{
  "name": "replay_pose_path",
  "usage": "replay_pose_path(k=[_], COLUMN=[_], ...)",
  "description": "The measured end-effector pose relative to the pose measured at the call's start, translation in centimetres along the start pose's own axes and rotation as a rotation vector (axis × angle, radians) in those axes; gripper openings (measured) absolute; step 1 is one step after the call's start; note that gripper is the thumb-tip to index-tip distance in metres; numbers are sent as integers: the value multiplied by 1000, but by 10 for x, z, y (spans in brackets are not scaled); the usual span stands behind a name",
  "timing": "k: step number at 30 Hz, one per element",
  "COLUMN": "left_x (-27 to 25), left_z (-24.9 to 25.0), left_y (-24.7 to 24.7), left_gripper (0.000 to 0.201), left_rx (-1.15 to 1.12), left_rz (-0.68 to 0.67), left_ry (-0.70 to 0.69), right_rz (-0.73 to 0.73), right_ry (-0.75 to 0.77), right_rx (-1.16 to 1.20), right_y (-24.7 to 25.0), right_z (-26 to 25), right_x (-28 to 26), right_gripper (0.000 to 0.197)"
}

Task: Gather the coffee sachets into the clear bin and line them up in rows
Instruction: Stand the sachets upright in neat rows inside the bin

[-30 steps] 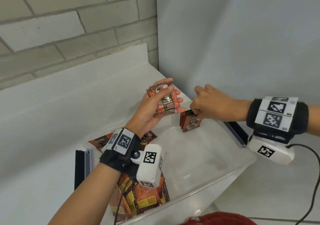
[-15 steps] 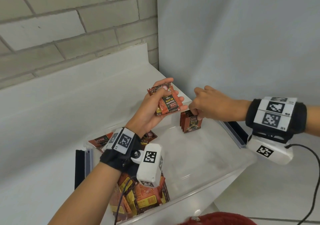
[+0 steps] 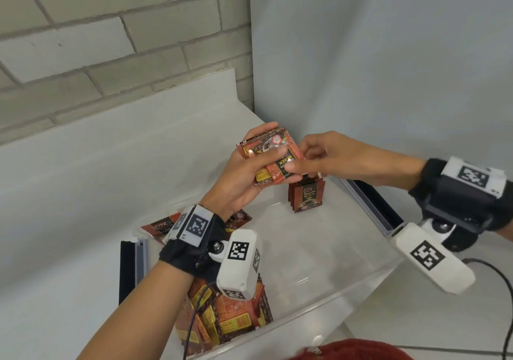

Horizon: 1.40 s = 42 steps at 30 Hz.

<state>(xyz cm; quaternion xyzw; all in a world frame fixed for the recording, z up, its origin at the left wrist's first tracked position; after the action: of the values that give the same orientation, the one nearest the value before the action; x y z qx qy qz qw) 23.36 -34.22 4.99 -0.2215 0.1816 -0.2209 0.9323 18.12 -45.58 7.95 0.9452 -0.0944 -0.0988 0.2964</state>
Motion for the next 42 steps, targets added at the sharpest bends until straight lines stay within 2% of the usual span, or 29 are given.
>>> replay_pose_path(k=[4, 8, 11, 14, 16, 18, 20, 24, 27, 29, 31, 35, 38, 42], left_x=[-1, 1, -1, -4, -3, -2, -3, -7, -9, -9, -8, -8, -12, -22], left_z=[-3, -7, -11, -10, -7, -4, 0, -1, -6, -7, -7, -15, -25, -39], left_y=[-2, -2, -4, -7, -5, -2, -1, -4, -6, -6, -5, -1, -3, -4], left_gripper=[44, 31, 42, 45, 48, 54, 58, 59, 51, 51, 43, 33, 29, 33], left_rx=[52, 57, 112, 130, 112, 94, 94, 99, 142, 159, 139, 138, 277, 535], left_rz=[-6, -13, -70, -93, -66, -40, -28, -43, -66, -75, -90, -112, -203, -300], left_ry=[8, 73, 75, 56, 37, 17, 3, 18, 57, 81, 100, 200, 259, 321], right_rz=[20, 36, 93, 164, 135, 39, -31, -19, -13, -9, -27, -141, -136, -121], right_ry=[-64, -65, -27, -47, -81, -100, -109, -101, -78, -50, -17, 75, 225, 359], right_rx=[83, 63, 69, 181, 245, 276, 321, 338, 296, 253, 170, -180, -518, -759], right_y=[4, 22, 39, 46, 41, 31, 25, 30, 34, 38, 43, 44, 33, 7], right_z=[4, 1, -7, -5, -1, 1, 0, 1, 1, 1, 0, 4, 7, 13], right_x=[3, 5, 7, 9, 8, 4, -1, 3, 6, 6, 4, 2, 5, 8], right_gripper=[21, 19, 20, 25, 30, 38, 34, 26, 23, 20, 19, 14, 11, 15])
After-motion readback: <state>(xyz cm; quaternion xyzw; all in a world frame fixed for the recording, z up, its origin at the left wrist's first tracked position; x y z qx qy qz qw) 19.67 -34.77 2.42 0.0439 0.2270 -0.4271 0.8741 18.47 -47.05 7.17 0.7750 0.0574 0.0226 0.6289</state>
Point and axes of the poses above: each hand's wrist, its own x-axis towards the middle knuckle, its own y-axis out of the back of the hand, z = x × y, the point moved 8 cm from there along x, towards the middle knuckle, and after that the axes turned 15 degrees about z, right-handed, at the moved point
